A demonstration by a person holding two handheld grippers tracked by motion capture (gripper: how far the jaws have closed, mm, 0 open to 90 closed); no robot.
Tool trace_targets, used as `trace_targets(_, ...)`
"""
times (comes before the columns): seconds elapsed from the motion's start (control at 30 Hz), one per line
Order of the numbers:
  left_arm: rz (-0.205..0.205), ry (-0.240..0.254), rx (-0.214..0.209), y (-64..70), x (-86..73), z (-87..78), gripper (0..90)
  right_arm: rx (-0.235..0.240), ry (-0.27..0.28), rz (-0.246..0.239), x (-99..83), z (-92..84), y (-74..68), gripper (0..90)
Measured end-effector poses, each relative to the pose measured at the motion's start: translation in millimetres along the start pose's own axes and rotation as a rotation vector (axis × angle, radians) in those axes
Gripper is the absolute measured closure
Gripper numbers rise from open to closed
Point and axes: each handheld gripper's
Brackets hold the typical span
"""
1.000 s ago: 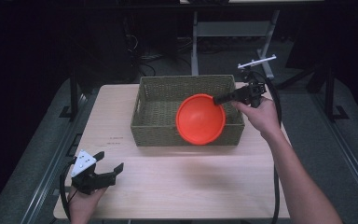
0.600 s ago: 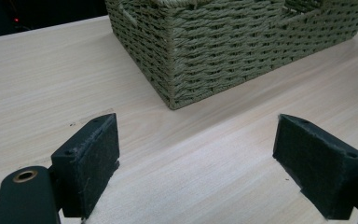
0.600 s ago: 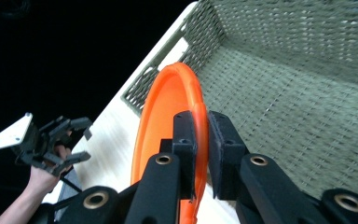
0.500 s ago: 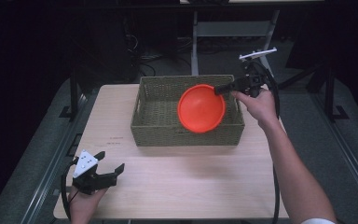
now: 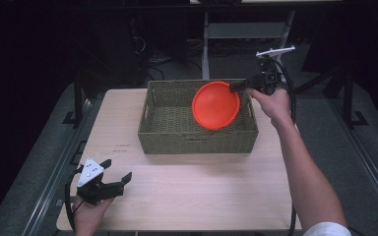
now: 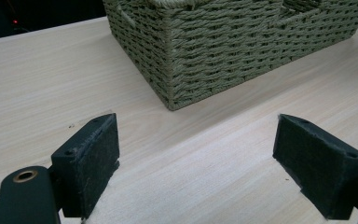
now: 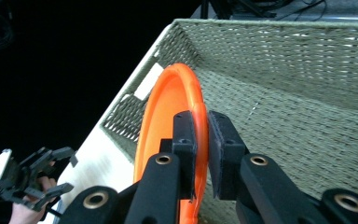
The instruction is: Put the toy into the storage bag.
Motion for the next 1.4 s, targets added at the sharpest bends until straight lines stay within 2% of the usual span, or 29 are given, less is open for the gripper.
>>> trace_targets(0.43, 0.010, -0.003, -0.005, 1.4, 0.5, 1.2, 14.0, -0.053, 0.010, 0.034, 7.7, 12.8, 19.3, 81.7)
trace_targets(0.93, 0.008, -0.006, -0.009, 2.5, -0.2, -0.2, 14.0, -0.123, -0.002, 0.083, 3.8, 32.5, 45.3, 81.7)
trace_targets(0.97, 0.010, -0.008, -0.008, 2.5, -0.1, -0.3, 13.9, -0.125, -0.011, 0.099, 3.2, 34.4, 46.8, 81.7)
trace_targets(1.27, -0.001, -0.007, -0.009, 2.2, -0.7, -0.7, 14.0, -0.161, -0.054, 0.101, -0.6, 55.0, 53.5, 81.6)
trace_targets(1.4, 0.003, -0.003, -0.008, 2.4, -0.5, -1.2, 13.9, -0.172, -0.066, 0.117, -3.4, 62.9, 58.2, 81.6)
Point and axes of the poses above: each handheld gripper's, and its own axes: z roughly forward along the jaws, x roughly out of its top, y roughly to its right, and after that the axes turned 6 degrees about z, right-handed
